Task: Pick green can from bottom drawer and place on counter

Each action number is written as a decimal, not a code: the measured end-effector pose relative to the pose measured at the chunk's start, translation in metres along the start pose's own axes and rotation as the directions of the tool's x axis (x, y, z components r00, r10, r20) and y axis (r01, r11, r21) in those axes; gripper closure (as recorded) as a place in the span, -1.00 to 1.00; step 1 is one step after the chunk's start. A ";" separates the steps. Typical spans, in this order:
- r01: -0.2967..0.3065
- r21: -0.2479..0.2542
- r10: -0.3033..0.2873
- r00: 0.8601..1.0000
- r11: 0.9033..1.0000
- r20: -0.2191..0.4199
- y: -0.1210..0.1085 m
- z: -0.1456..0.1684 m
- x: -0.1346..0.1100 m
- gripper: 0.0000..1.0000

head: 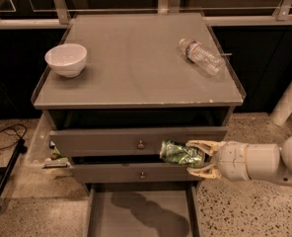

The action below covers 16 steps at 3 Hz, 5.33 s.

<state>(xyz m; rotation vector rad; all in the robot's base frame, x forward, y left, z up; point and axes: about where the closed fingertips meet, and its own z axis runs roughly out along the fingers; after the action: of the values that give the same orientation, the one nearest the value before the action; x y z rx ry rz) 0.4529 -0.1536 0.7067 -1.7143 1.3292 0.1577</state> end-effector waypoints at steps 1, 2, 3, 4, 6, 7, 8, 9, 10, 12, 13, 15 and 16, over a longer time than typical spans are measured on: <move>0.042 0.006 -0.042 0.999 0.999 0.000 -0.025 -0.009 -0.018 1.00; 0.133 -0.007 -0.133 0.991 0.991 0.020 -0.064 -0.020 -0.059 1.00; 0.211 -0.027 -0.209 0.975 0.977 0.070 -0.100 -0.023 -0.098 1.00; 0.261 -0.050 -0.249 0.952 0.964 0.177 -0.193 -0.011 -0.149 1.00; 0.234 -0.052 -0.222 0.959 0.971 0.173 -0.204 -0.006 -0.144 1.00; 0.195 -0.076 -0.179 0.968 0.978 0.178 -0.229 0.009 -0.128 1.00; 0.132 -0.024 -0.124 0.969 0.991 0.212 -0.278 0.021 -0.119 1.00; 0.038 0.018 -0.042 0.973 0.999 0.227 -0.307 0.028 -0.102 1.00; -0.046 0.002 0.045 0.982 0.999 0.186 -0.317 0.039 -0.084 1.00; -0.120 -0.112 0.118 0.993 0.986 -0.022 -0.306 0.055 -0.048 1.00; -0.147 -0.163 0.137 0.988 0.976 -0.070 -0.298 0.068 -0.037 1.00; -0.165 -0.189 0.149 0.984 0.968 -0.092 -0.292 0.077 -0.031 0.49; -0.165 -0.189 0.149 0.984 0.968 -0.092 -0.292 0.077 -0.031 0.03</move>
Offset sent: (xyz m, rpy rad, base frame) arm 0.0329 0.0450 0.1496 -0.0802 -0.1601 0.1748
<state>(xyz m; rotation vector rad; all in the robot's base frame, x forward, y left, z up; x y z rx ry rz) 0.7105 -0.0822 0.8512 -1.7925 1.5510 0.3261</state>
